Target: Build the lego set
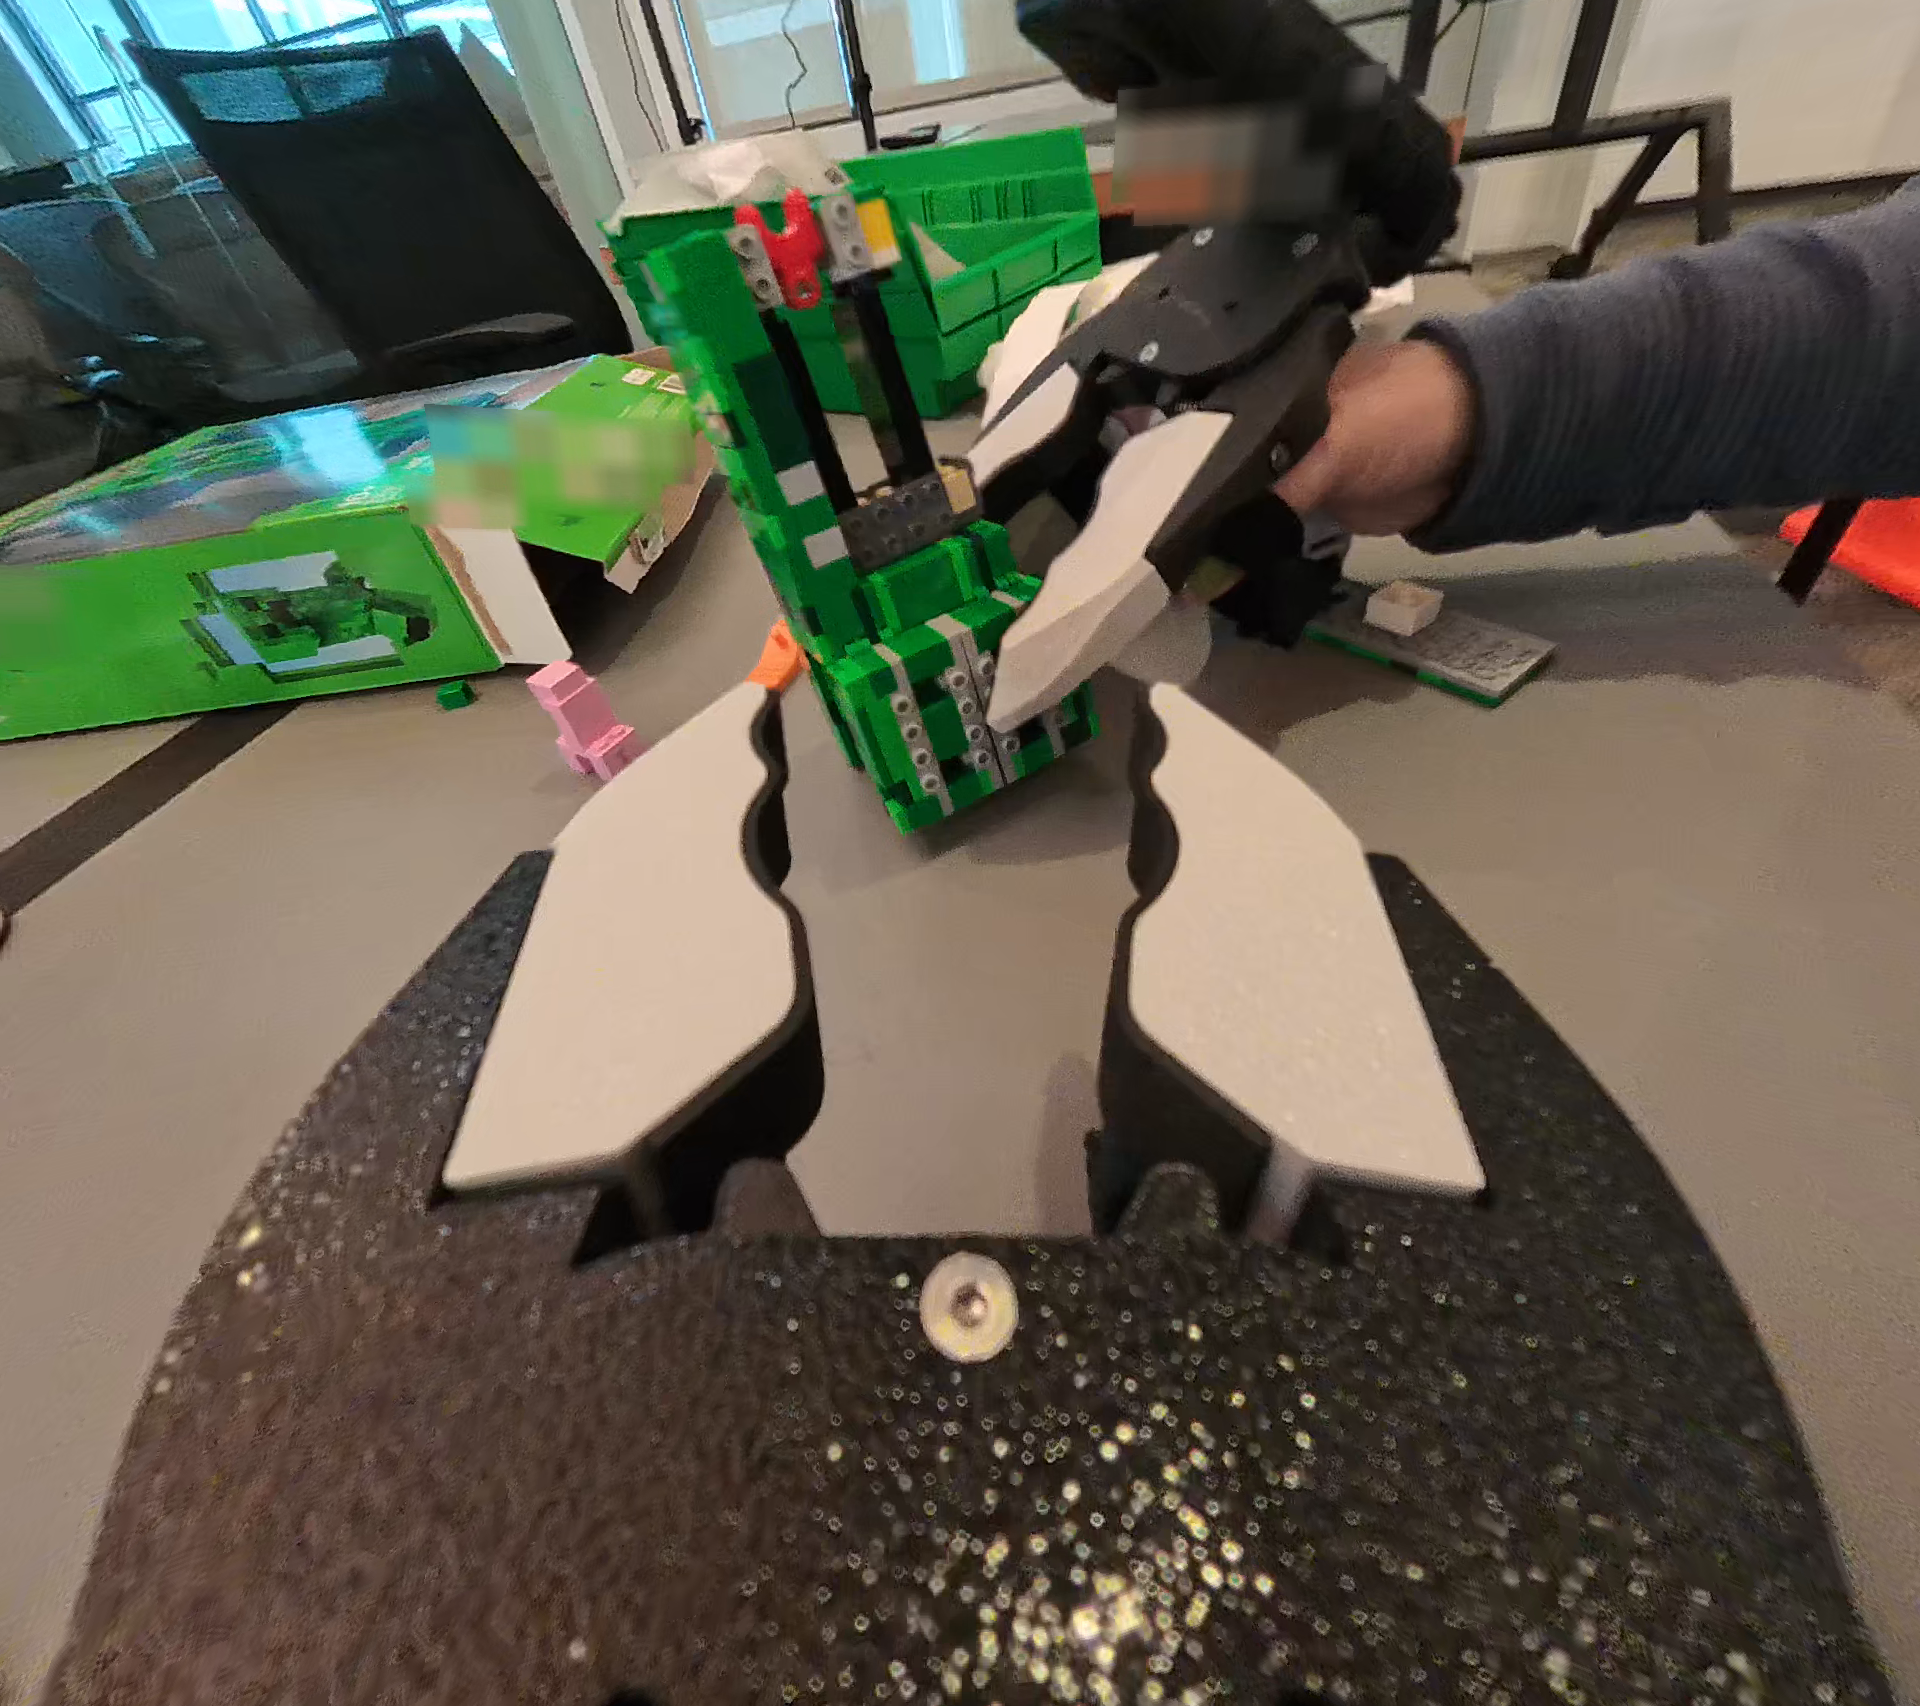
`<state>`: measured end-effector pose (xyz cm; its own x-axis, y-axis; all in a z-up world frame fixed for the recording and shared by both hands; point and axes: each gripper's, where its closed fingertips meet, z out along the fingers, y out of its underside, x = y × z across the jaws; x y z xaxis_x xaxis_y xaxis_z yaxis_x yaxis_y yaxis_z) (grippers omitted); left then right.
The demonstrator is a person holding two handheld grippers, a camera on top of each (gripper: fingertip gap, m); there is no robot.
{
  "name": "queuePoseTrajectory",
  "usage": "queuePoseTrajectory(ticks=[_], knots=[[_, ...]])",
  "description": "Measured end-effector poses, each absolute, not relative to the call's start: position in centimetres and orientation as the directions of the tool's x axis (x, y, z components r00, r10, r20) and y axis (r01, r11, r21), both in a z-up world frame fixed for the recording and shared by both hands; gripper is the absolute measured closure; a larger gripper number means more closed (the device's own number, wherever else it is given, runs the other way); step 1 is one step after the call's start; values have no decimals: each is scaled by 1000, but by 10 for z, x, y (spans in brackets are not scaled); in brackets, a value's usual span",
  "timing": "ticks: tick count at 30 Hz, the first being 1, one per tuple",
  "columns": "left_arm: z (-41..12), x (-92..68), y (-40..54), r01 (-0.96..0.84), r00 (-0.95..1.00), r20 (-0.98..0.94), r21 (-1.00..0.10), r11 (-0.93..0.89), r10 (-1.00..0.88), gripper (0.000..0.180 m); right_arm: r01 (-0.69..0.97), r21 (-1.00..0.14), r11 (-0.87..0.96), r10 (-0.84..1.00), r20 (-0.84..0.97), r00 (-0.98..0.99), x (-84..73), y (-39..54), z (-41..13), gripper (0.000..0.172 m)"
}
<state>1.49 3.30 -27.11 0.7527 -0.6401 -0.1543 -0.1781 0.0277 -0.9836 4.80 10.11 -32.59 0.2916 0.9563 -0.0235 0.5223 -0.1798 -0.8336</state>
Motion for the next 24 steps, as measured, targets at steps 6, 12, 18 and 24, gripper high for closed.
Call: queuePoseTrajectory(ticks=[6,12,18,24], knots=[[-279,28,32,-269,732,-228,-963,36,-642,119,545,-826,-140,955,31,294,49,99,-328,91],[-281,33,32,-300,726,-260,-953,47,-636,120,605,-792,-85,928,158,337,44,94,-331,91],[-276,29,29,-263,739,-239,-963,57,-630,117,471,-880,-64,930,118,347,78,92,-282,94],[-271,45,19,-250,703,-236,-965,77,-671,117,641,-766,43,980,158,123,165,63,-288,111]])
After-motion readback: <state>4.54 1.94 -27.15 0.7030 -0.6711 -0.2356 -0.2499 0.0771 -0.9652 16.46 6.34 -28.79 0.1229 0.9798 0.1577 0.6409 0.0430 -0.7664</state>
